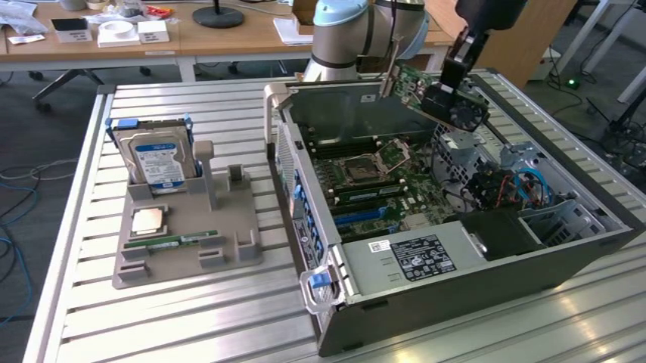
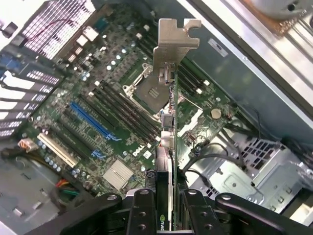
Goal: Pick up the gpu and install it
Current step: 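Insert the gpu into the slot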
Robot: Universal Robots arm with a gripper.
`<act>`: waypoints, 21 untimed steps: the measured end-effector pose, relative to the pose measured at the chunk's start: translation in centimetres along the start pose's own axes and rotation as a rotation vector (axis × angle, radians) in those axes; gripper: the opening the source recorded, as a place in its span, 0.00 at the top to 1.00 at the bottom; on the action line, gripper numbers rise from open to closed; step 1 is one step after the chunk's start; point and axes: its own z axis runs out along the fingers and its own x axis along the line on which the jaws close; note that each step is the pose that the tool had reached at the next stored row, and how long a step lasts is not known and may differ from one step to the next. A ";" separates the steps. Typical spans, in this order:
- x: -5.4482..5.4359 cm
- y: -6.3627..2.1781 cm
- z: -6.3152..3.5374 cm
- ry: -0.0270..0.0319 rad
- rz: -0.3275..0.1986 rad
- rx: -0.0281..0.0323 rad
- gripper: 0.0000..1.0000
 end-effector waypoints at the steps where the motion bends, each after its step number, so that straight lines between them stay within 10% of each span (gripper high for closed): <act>1: 0.0 0.00 0.00 0.0008 -0.018 -0.0005 0.74; 21: 0.0 0.00 0.08 0.0164 -0.381 -0.0092 0.74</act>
